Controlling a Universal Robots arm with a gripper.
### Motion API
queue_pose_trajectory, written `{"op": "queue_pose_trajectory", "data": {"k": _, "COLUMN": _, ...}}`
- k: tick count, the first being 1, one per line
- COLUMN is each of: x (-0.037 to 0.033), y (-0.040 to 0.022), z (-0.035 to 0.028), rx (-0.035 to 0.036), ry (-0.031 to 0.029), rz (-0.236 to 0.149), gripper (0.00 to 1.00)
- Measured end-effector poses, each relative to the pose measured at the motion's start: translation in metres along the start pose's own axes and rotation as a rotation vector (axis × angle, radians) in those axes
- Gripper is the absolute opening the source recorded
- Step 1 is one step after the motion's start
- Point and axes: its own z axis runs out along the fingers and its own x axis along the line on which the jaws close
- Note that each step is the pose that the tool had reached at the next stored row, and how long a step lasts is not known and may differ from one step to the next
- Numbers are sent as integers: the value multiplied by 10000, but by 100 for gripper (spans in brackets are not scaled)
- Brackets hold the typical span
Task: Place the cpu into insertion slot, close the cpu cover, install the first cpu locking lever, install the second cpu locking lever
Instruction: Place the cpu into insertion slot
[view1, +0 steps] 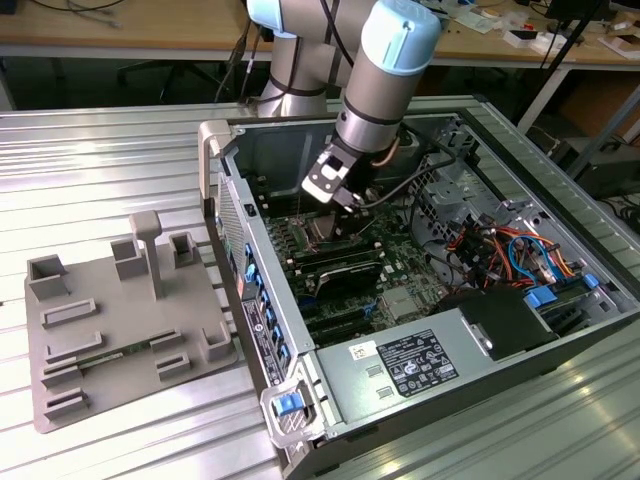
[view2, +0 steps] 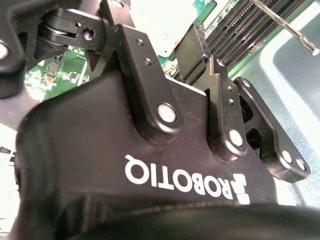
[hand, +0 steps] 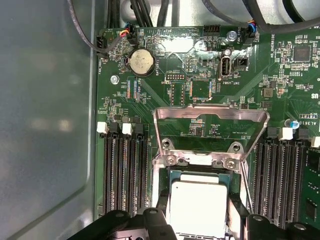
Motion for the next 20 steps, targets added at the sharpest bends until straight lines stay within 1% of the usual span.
{"op": "queue_pose_trajectory", "data": {"k": 5, "x": -3, "y": -1, "z": 0, "rx": 0, "ry": -1, "rz": -33, "gripper": 54}}
{"op": "queue_pose_trajectory", "data": {"k": 8, "x": -2, "y": -17, "z": 5, "rx": 0, "ry": -1, "rz": -32, "gripper": 54}}
{"op": "queue_pose_trajectory", "data": {"k": 13, "x": 19, "y": -16, "z": 13, "rx": 1, "ry": -1, "rz": -33, "gripper": 54}}
{"op": "queue_pose_trajectory", "data": {"k": 20, "x": 6, "y": -17, "z": 20, "rx": -1, "ry": 0, "rz": -32, "gripper": 54}}
